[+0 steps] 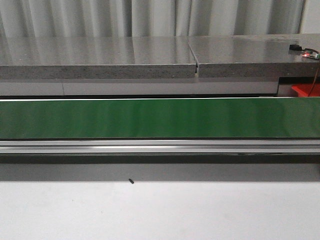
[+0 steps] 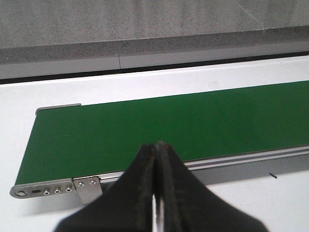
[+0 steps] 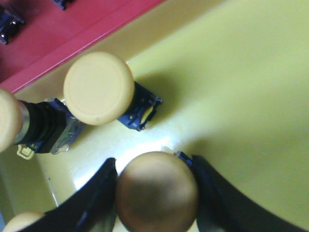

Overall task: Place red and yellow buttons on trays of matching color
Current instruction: 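Lift the second yellow button with the right gripper into the yellow tray and release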

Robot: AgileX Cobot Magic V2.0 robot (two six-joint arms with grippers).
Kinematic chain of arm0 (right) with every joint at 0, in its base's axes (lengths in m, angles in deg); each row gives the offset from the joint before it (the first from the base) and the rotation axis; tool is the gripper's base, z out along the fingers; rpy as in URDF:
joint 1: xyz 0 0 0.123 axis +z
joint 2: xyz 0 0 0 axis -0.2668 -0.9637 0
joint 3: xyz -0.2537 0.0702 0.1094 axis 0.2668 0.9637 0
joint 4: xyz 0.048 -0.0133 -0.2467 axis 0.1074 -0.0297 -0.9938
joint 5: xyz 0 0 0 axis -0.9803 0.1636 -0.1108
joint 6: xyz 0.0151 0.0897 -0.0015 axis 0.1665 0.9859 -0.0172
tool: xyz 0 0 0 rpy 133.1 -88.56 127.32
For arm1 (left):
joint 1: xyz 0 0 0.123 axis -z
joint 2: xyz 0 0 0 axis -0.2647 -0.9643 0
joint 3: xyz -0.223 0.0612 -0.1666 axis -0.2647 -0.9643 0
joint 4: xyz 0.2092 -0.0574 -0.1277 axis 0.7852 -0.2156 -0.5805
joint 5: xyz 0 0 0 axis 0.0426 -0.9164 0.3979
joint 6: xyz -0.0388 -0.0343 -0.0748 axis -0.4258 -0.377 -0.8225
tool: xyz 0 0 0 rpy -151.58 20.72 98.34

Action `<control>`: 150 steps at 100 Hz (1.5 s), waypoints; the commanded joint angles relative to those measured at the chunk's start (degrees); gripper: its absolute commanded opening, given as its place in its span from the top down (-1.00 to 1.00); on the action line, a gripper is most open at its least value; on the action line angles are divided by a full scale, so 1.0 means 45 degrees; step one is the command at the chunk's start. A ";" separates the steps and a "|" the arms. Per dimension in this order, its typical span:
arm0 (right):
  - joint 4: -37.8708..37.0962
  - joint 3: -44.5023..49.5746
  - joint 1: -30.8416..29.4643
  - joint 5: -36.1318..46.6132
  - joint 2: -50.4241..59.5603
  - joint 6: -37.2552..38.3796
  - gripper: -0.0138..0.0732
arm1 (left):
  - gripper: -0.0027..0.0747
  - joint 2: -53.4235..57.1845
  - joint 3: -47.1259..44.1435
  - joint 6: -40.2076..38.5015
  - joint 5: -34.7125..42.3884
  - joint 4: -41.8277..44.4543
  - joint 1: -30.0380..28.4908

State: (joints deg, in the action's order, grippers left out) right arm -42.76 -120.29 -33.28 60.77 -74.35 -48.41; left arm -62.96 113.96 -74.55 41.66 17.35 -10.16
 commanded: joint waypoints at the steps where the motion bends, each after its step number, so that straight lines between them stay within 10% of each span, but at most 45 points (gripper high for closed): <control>1: 0.0427 -0.0318 -0.0087 0.0380 0.0298 -0.0238 0.52 | 0.98 -0.0072 0.0334 -0.0013 0.0934 -0.0174 0.0070; 105: 0.2332 -0.0343 -0.0087 -0.0113 -0.0228 -0.2330 0.49 | 0.98 -0.0072 0.0334 -0.0013 0.0934 -0.0174 0.0070; 150: 0.2332 -0.0343 -0.0087 -0.0192 -0.0197 -0.2330 -0.21 | 0.98 -0.0072 0.0334 -0.0013 0.0934 -0.0174 0.0070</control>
State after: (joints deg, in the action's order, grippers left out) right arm -34.12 -120.29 -33.28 60.10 -77.26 -58.27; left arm -62.96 113.96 -74.55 41.66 17.35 -10.16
